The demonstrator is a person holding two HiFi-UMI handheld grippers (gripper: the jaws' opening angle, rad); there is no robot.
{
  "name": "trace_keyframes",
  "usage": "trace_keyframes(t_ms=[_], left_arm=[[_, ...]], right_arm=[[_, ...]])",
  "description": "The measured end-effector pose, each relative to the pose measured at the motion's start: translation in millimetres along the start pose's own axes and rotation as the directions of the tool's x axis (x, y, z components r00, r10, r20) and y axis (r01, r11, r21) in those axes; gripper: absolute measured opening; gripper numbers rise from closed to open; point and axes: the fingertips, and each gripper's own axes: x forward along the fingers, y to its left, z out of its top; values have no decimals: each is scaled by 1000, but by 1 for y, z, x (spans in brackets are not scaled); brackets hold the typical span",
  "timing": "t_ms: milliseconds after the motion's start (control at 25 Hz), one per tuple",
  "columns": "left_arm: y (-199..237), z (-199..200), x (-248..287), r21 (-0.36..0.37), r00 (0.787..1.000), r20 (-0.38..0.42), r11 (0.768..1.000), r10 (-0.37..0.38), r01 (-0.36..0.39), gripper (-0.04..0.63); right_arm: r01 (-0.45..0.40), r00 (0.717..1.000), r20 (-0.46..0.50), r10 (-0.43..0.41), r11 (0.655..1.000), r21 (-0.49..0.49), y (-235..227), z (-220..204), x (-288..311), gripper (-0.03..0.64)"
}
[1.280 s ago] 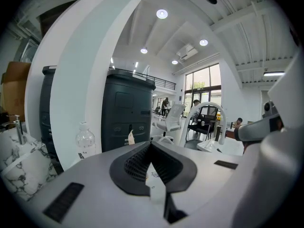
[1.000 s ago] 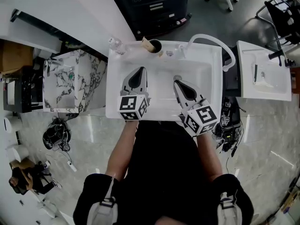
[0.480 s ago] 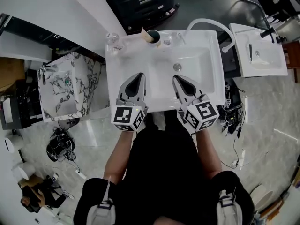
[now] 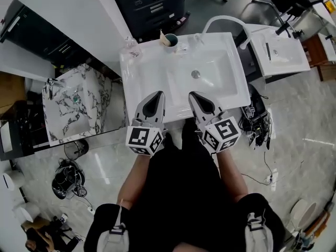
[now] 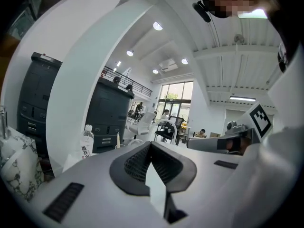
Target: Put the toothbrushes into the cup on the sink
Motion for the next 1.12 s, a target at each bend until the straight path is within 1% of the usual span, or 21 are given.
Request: trace_keyframes(t_ms=[200,320,440,680,800,960,1120], left_arm=[[-11,-4,-25,-21,998,9,998,-59,60,14],[-16,-2,-35,-15,997,11,997,-81,81,14],[-22,1,-48,-4,995,14,995,-97,97,14],[-20,7,-58,15,995,20,995,-95,95,14],[-21,8,-57,11,995,25,996,-92,92,14],[-28,7,-58,-9,993,25,994,-112,112,14],[-28,5,-58,-7,994,19,994,-108,108,14]], right_arm=[[50,999,19,-50,999,8,20,-11,-22,32],[75,997,26,-75,997,12,27,-15,-31,31],[83,996,34,-83,997,4,36,-19,-36,31],[73,995,68,-72,997,-20,50,-11,-42,31],[76,995,69,-74,997,-22,48,-10,-43,31],[73,995,63,-72,997,-21,48,-7,-47,31],[99,992,75,-97,995,-14,46,-5,-49,31]])
